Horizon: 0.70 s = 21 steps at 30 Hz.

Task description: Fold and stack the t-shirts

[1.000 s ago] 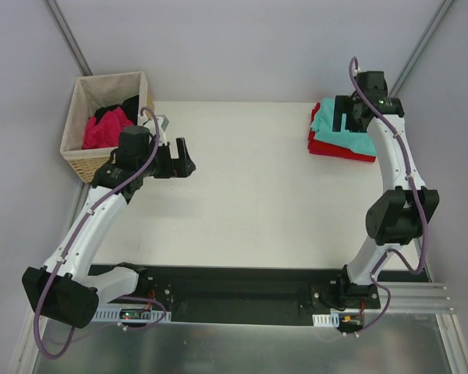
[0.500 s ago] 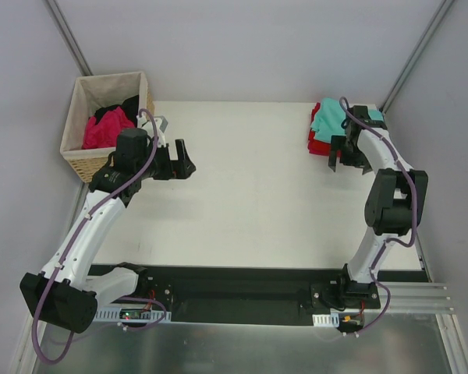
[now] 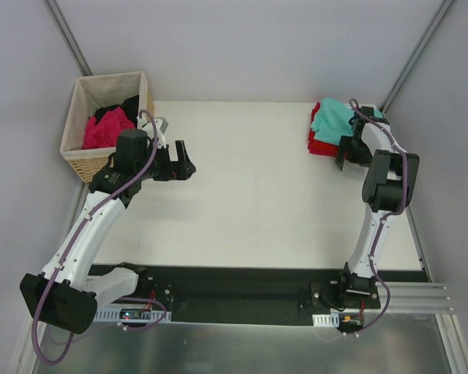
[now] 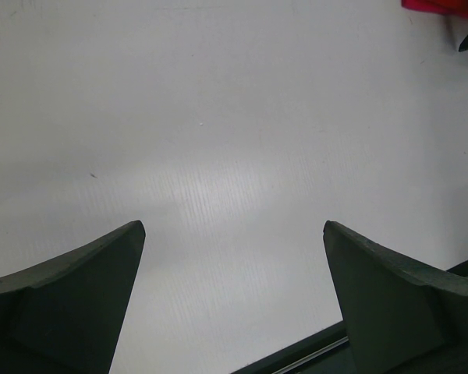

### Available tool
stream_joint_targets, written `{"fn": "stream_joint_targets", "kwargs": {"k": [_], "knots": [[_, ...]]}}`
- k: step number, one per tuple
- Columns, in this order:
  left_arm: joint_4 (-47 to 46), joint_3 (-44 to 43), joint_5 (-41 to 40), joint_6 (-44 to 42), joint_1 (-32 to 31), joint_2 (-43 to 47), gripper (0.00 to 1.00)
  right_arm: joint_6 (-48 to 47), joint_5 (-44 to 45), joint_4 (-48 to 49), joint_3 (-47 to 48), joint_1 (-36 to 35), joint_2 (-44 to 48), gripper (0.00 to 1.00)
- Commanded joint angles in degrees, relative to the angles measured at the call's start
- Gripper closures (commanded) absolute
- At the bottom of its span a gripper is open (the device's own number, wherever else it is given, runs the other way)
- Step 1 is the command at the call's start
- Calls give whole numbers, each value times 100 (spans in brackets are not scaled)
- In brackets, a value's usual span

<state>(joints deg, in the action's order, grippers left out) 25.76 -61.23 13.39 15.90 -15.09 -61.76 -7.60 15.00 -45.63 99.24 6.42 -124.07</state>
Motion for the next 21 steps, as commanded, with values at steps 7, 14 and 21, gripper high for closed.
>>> {"fn": "stream_joint_targets", "kwargs": {"k": [7, 14, 21], "knots": [[-115, 32, 103, 1, -55, 23, 1, 65, 47, -403, 1587, 378, -978, 22], [-115, 59, -11, -8, -64, -29, 1, 179, -41, -605, 2571, 554, -1488, 5], [-124, 59, -91, -43, -64, -126, 1, 337, -287, -623, 3311, 677, -1954, 5]]}}
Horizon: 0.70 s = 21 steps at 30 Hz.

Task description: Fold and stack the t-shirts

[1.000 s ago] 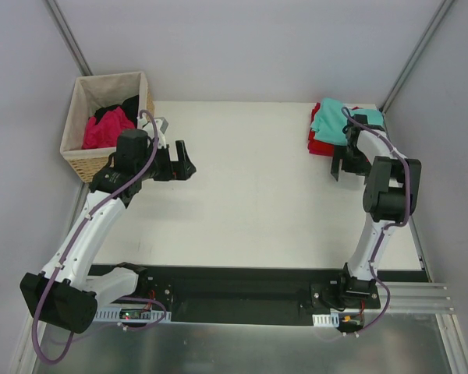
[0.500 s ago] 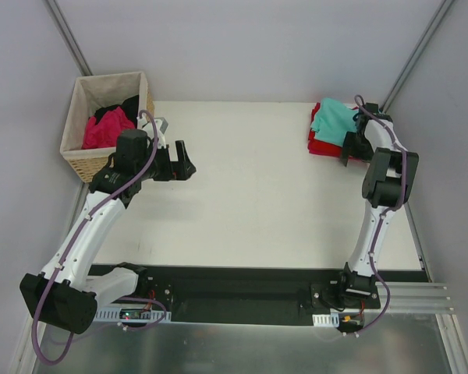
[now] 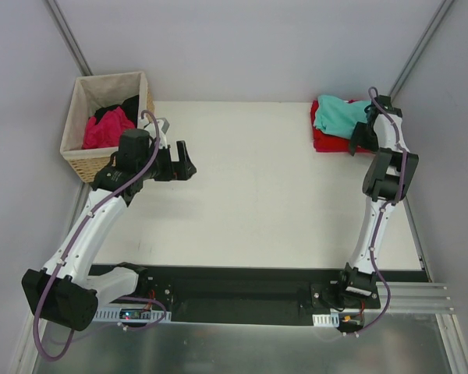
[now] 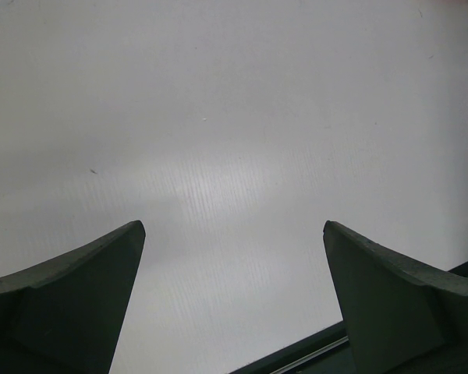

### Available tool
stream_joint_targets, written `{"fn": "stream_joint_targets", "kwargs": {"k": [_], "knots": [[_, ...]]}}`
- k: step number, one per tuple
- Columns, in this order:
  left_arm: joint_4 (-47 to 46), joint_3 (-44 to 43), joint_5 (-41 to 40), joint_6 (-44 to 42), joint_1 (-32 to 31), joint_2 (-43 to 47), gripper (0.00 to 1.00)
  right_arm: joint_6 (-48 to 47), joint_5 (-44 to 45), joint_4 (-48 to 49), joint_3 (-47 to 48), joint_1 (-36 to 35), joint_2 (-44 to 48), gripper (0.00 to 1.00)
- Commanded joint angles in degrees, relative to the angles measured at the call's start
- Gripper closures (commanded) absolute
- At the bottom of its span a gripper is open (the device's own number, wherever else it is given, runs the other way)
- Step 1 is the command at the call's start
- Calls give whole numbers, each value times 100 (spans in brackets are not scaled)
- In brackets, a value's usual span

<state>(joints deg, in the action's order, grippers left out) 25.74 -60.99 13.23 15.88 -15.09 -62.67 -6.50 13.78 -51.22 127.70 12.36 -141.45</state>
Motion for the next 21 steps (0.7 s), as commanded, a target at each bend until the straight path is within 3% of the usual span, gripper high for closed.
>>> {"fn": "stream_joint_targets", "kwargs": {"k": [1, 7, 15, 21], "knots": [[-122, 43, -75, -41, -64, -43, 1, 281, -165, -72, 545, 91, -286, 5], [-122, 35, -93, -67, -64, -113, 1, 378, -279, 121, 984, 91, -401, 5], [-122, 44, -67, -67, -64, -87, 1, 290, -218, 473, 862, 91, -24, 5], [-122, 35, 21, -41, -55, -34, 1, 360, -437, 788, -542, -102, 1249, 5]]}}
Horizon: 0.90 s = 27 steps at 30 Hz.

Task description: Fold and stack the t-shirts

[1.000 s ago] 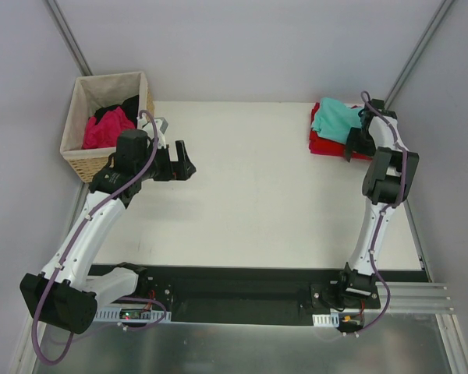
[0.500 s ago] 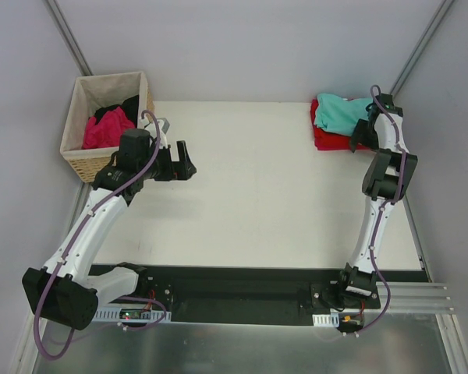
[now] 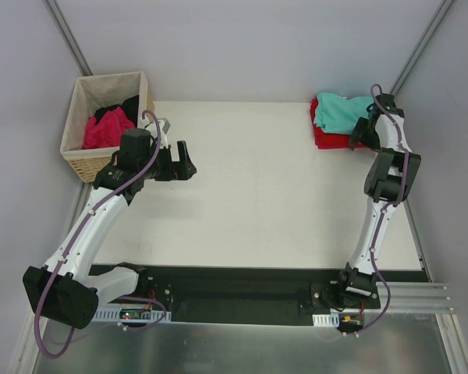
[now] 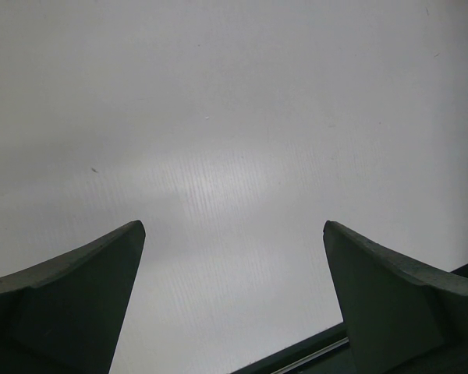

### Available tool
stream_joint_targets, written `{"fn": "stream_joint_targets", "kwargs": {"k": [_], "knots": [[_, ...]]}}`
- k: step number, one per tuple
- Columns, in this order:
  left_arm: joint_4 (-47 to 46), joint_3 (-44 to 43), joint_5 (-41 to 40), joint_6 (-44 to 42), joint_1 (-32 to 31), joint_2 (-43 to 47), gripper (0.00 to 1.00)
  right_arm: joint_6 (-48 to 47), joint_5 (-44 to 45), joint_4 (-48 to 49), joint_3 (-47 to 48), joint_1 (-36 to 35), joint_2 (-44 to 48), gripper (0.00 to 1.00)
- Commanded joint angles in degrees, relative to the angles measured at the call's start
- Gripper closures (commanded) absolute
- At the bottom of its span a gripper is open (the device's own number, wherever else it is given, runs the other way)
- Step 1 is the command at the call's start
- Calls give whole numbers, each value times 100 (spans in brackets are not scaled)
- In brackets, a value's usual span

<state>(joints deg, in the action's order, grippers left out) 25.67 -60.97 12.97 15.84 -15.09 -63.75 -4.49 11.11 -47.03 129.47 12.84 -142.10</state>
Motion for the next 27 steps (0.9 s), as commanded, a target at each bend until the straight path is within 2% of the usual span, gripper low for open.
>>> {"fn": "stream_joint_targets", "kwargs": {"k": [1, 6, 9, 16, 27], "knots": [[-115, 33, 48, -28, -64, 82, 1, 168, -223, 474, -921, -220, 1482, 5], [-106, 24, 21, -37, -64, 152, 1, 177, -452, 659, -1985, -958, 2239, 4], [-115, 33, 4, -37, -64, 222, 1, 238, -505, 782, -2302, -1275, 2468, 5], [-115, 41, -84, -45, -64, 301, 1, 370, -619, 774, -2365, -1811, 2143, 4], [-106, 33, -146, -63, -55, 257, 1, 562, -830, 976, -2286, -1873, 1538, 4]]}}
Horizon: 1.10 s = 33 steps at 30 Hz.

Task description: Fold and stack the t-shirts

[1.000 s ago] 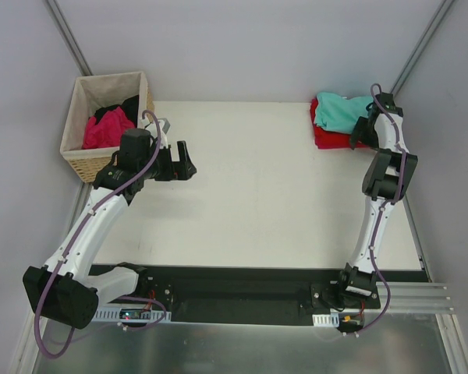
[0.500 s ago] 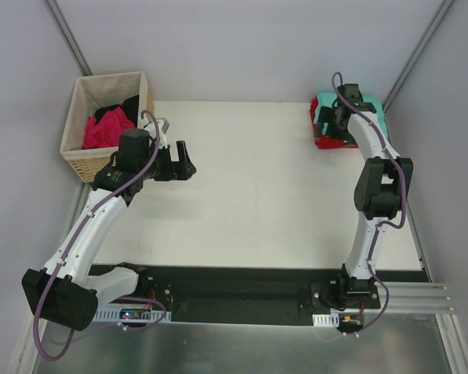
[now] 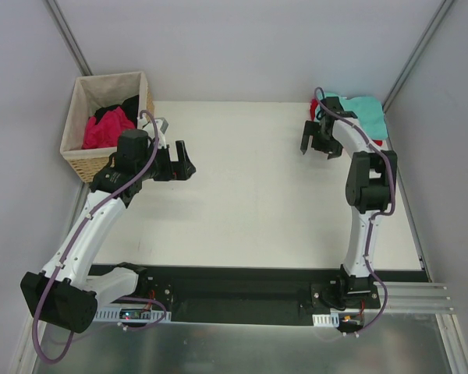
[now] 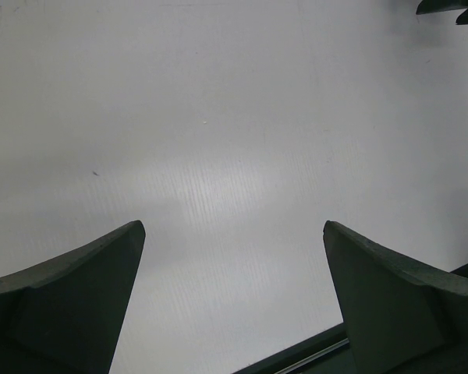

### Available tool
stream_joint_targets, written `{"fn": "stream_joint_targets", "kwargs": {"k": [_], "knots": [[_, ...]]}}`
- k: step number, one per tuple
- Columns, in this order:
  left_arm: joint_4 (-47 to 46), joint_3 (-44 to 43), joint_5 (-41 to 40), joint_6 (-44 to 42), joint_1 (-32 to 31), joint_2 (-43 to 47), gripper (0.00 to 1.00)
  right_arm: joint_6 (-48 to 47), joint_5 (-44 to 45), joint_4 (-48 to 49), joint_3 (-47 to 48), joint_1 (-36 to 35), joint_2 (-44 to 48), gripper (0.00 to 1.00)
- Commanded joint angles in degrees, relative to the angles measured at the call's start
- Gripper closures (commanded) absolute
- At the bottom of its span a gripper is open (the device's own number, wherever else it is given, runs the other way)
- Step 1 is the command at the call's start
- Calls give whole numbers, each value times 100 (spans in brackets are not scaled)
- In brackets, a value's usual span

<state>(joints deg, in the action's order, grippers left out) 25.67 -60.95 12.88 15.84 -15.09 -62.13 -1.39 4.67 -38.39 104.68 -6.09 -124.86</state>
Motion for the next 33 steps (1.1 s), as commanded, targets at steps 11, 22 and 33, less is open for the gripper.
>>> {"fn": "stream_joint_targets", "kwargs": {"k": [11, 22, 33], "knots": [[-106, 48, -269, -107, -20, 34, 1, 411, -396, -151, 1765, -15, -1365, 5], [-106, 30, -181, -107, 129, -98, 1, 824, -597, -107, 2697, 274, -1875, 5], [-115, 30, -49, -63, 164, -54, 1, 710, -677, 199, 2259, 56, -1165, 5]]}}
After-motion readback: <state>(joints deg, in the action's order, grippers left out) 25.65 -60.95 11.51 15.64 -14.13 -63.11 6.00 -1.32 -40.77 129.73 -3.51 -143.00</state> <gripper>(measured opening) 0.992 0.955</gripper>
